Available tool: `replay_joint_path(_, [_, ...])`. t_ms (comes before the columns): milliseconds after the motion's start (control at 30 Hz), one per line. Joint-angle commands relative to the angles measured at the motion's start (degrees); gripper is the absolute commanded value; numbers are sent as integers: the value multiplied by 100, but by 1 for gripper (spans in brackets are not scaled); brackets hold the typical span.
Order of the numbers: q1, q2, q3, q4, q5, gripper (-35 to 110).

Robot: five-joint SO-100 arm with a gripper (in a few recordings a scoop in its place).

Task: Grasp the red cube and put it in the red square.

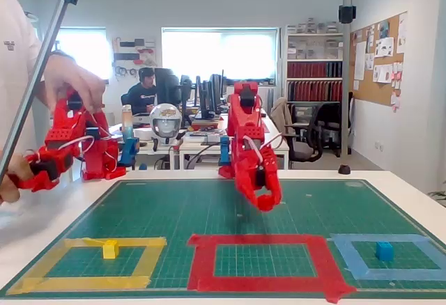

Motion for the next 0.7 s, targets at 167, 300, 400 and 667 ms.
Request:
replay_joint_path(167, [158, -677, -536, -940, -141, 1])
replay_joint_path(300, [141, -984, -817, -940, -141, 1])
replay_joint_path(400, [167, -1239, -1046, -940, -299, 1])
replay_joint_path(667, [193, -1705, -1477, -976, -475, 1])
